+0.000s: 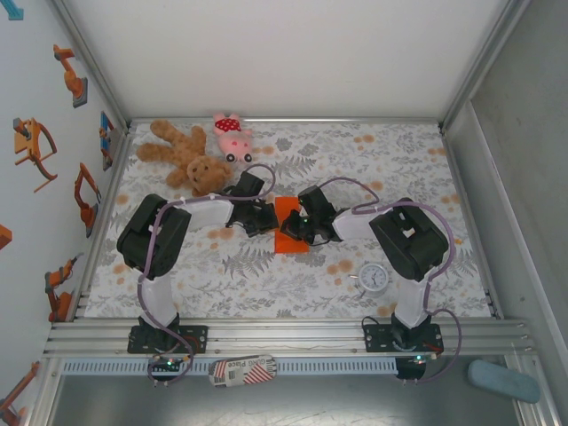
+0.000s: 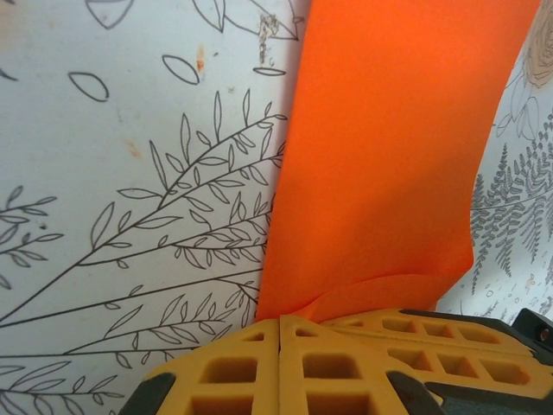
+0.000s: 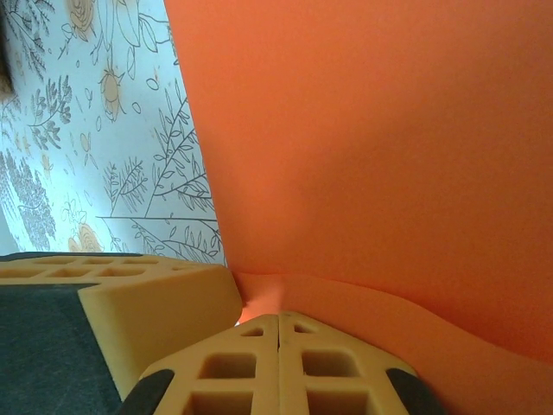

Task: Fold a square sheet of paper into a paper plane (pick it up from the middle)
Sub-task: Fold the triangle a second time at the center of the table.

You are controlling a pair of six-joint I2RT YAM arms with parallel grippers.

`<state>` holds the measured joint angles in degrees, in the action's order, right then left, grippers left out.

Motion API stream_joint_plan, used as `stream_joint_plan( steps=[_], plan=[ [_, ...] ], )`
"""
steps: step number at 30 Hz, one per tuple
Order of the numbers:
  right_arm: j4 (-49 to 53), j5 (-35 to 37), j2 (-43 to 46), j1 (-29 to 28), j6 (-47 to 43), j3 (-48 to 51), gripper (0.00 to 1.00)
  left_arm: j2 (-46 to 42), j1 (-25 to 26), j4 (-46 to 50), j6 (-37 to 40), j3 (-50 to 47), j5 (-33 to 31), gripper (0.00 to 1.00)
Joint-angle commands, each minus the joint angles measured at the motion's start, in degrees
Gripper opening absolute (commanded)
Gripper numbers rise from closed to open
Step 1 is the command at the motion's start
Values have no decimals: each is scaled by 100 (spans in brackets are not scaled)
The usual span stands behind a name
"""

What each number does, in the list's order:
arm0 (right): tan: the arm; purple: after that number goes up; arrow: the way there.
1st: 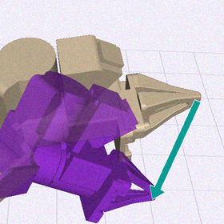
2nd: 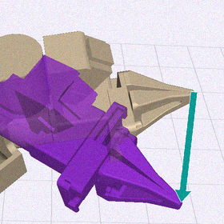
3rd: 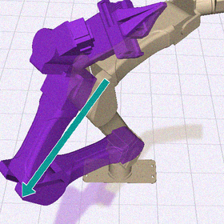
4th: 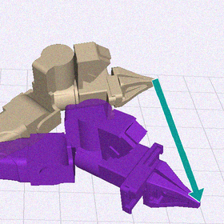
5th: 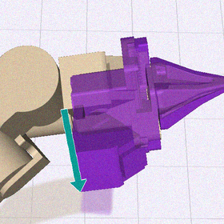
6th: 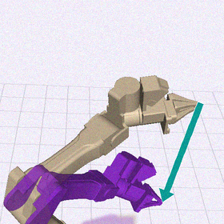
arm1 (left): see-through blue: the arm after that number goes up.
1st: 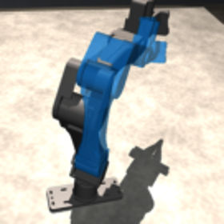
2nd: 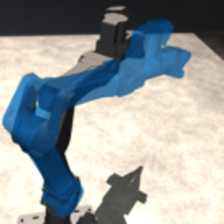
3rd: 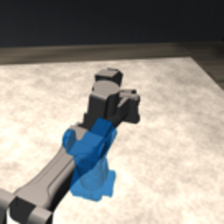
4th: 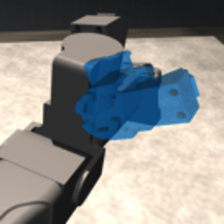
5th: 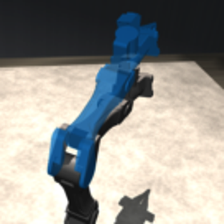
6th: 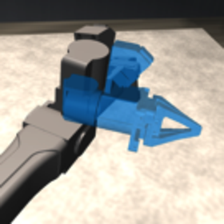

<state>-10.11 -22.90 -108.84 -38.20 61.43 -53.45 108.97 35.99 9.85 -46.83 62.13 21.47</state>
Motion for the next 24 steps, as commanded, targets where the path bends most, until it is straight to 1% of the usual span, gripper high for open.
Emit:
stream_joint_plan(
  steps=[1, 8, 12, 15, 24],
  plan=[
    [499, 154, -165, -39, -65, -23, 0, 137, 44, 131, 139, 133, -15, 0],
    [422, 41, 122, -19, -120, -60, 0, 297, 48, 537, 171, 216, -300, 0],
    [565, 74, 571, 14, -447, -112, 0, 358, 45, 670, 227, 222, -356, 0],
    [826, 227, 722, 23, -772, -135, 0, 389, 43, 703, 235, 259, -352, 0],
    [792, 283, 414, 40, -835, -87, 0, 476, 48, 858, 253, 362, -373, 0]
  ],
)
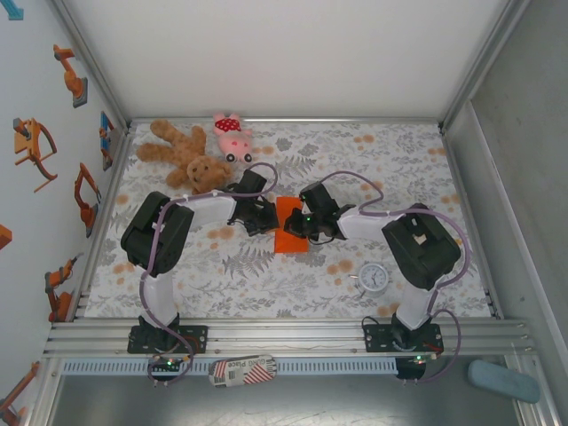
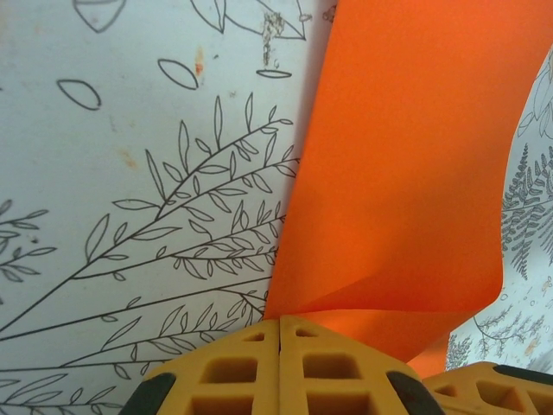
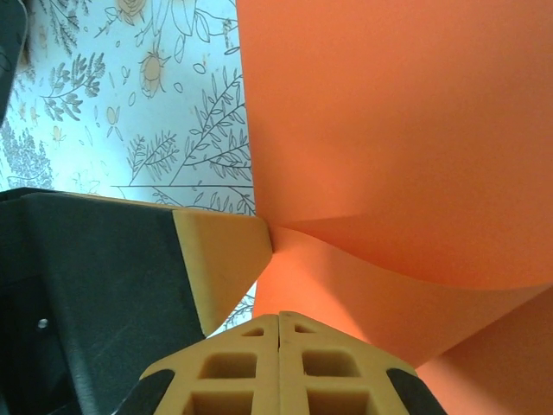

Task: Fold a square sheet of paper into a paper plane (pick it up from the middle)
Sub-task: Fold the triangle a second time at the center of the table.

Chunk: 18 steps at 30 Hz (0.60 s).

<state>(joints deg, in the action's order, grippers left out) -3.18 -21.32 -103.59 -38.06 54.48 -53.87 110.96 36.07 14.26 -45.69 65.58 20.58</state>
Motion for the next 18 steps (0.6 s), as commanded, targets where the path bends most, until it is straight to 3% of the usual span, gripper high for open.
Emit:
stream_joint_plan(
  steps=[1, 8, 18],
  plan=[
    [82, 128, -154, 35, -140, -45, 0, 293, 38, 457, 131, 32, -299, 0],
    [-30, 333, -253, 123, -33, 247, 0, 431, 31, 782, 44, 117, -501, 0],
    [-673, 443, 443, 451, 193, 1353, 0, 524, 24, 934, 8, 100, -644, 0]
  ],
)
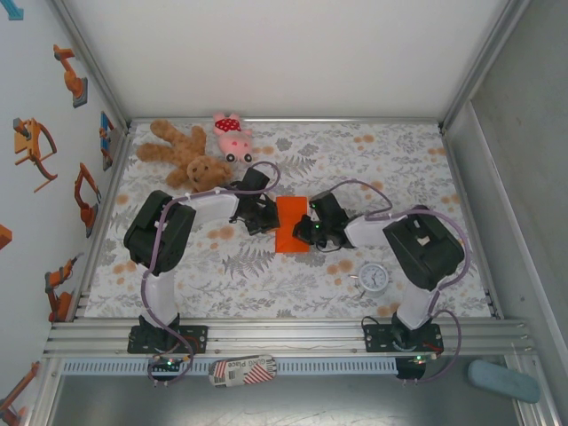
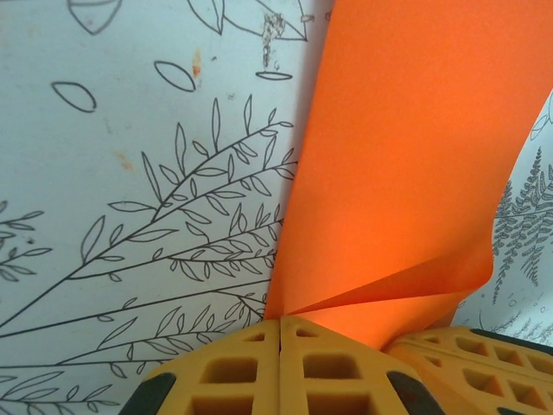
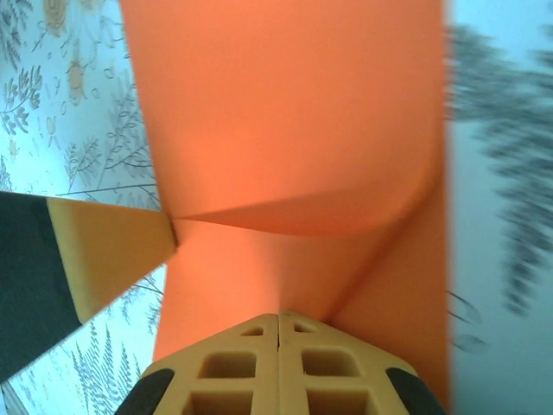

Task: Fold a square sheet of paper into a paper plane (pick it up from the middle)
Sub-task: Fold the triangle a second time at the center of the table.

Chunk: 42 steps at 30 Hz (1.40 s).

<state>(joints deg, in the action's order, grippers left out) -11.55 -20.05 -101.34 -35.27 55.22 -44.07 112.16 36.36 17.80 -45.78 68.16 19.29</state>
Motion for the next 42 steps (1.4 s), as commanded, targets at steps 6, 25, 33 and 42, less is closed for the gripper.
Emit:
stream_joint_plan(
  steps=[6, 25, 33, 42],
  plan=[
    [358, 386, 840, 283, -123, 347, 0, 404, 3, 549, 34, -106, -374, 0],
    [602, -234, -575, -3, -381, -1078, 0, 438, 5, 619, -21, -84, -375, 0],
    [352, -10, -568, 308, -207, -547, 0, 481, 11, 722, 25, -83, -493, 0],
    [178, 34, -88, 991, -131, -1, 0, 510, 6, 755, 96, -49, -504, 0]
  ],
)
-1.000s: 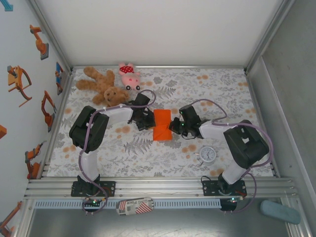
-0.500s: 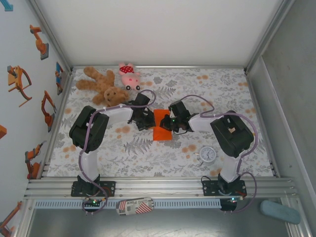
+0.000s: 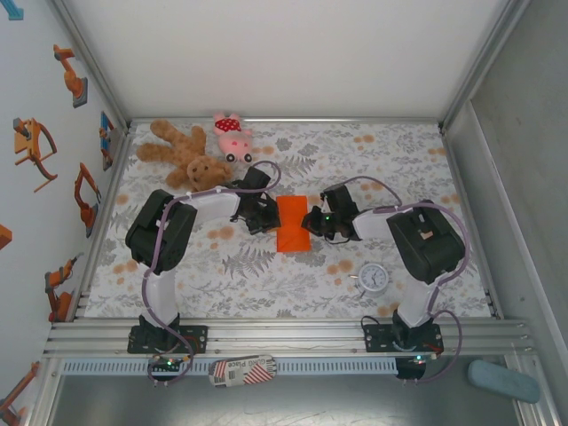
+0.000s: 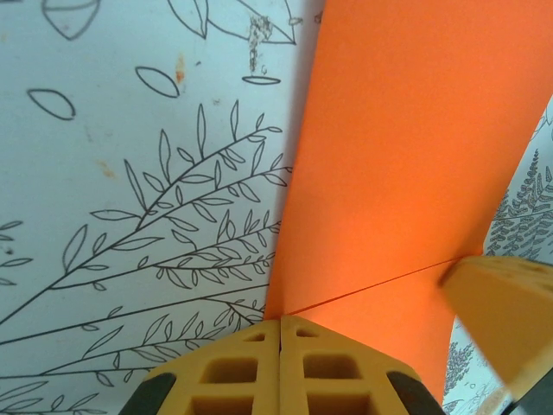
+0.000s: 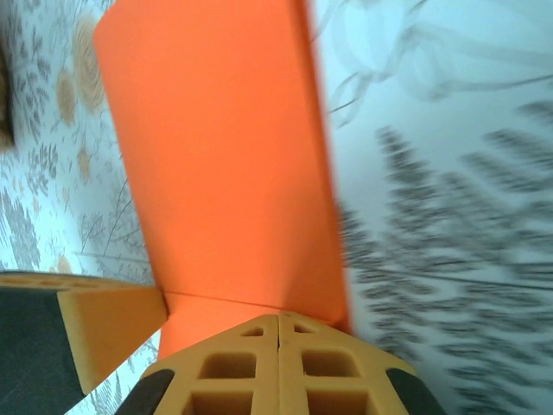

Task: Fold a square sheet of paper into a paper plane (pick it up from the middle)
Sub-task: Fold the triangle a second time at the center of the table.

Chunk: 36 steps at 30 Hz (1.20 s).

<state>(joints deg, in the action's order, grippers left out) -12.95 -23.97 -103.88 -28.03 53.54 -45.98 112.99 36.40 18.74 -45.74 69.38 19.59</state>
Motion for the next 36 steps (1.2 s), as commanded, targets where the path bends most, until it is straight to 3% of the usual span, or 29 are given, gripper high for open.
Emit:
stream_joint_plan(
  steps=[1, 9, 17, 25, 36],
  plan=[
    [373, 449, 259, 320, 14, 203, 0, 429, 3, 658, 91, -162, -519, 0],
    [1129, 634, 933, 186, -497, -151, 0, 402, 7, 657, 82, -92, -457, 0],
    [1075, 204, 234, -463, -482, -745, 0, 399, 5, 658, 82, -62, -430, 0],
    [870, -46, -289, -541, -293, -809, 0, 364, 3, 657, 91, -22, -377, 0],
    [1383, 435, -598, -532, -287, -636, 0, -58, 0, 655, 249, 435, -91, 0]
  ],
)
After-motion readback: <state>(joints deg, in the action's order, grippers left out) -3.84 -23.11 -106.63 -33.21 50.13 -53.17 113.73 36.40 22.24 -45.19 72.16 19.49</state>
